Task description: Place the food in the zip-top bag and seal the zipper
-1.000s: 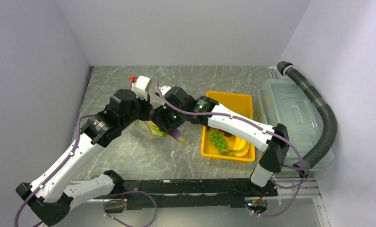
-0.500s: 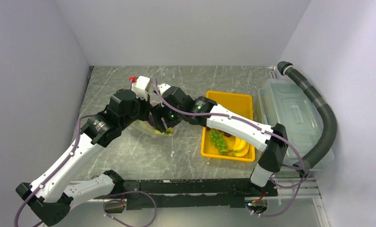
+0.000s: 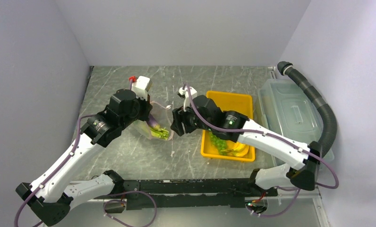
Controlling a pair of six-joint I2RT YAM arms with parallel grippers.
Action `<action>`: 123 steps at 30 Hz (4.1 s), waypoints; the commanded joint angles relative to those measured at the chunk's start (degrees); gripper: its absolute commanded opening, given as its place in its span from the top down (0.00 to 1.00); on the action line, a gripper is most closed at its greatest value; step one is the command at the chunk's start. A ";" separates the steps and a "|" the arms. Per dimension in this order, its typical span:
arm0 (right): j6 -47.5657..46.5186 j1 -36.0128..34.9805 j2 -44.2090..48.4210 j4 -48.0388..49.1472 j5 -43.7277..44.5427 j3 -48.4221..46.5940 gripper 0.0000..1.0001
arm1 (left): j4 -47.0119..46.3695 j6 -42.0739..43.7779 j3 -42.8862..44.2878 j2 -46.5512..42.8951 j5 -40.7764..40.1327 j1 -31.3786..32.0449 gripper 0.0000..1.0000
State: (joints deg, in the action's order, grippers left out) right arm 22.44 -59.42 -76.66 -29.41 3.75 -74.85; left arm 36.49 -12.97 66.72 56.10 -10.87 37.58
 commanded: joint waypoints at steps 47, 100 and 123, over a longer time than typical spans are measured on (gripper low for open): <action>38.05 20.92 17.25 -25.66 30.19 28.76 0.43 | -1.43 -0.74 0.65 -0.74 0.54 -0.15 1.00; 52.56 20.95 19.78 -26.44 21.74 41.11 0.59 | -1.07 -0.83 1.05 -0.80 0.90 -0.19 1.00; 53.81 20.98 25.41 -32.37 29.91 35.98 1.00 | -1.02 -0.82 1.02 -0.55 0.86 -0.18 1.00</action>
State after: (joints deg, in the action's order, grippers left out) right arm 77.34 -38.24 -53.87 -56.42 30.02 -35.35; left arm 36.71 -13.02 66.72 56.10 -10.37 37.58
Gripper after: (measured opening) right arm 0.052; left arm 0.012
